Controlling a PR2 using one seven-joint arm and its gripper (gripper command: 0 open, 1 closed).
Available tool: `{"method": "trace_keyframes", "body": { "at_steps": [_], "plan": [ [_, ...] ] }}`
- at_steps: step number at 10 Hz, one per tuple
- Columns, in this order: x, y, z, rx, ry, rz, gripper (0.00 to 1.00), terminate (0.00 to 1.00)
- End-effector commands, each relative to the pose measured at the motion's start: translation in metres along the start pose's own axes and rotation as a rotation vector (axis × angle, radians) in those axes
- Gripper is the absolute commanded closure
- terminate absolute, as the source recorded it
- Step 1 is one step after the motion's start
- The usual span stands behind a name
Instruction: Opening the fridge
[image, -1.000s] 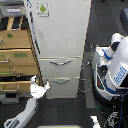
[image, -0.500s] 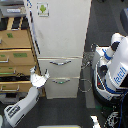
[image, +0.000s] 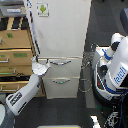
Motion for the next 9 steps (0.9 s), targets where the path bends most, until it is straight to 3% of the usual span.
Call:
{"method": "trace_keyframes", "body": {
  "at_steps": [1,9],
  "plan": [
    [0.043,0.006,0.024,0.036,0.001,-0.065,0.00,0.00],
    [0.067,0.071,0.008,0.071,0.033,0.000,0.00,0.00]
  ]
}}
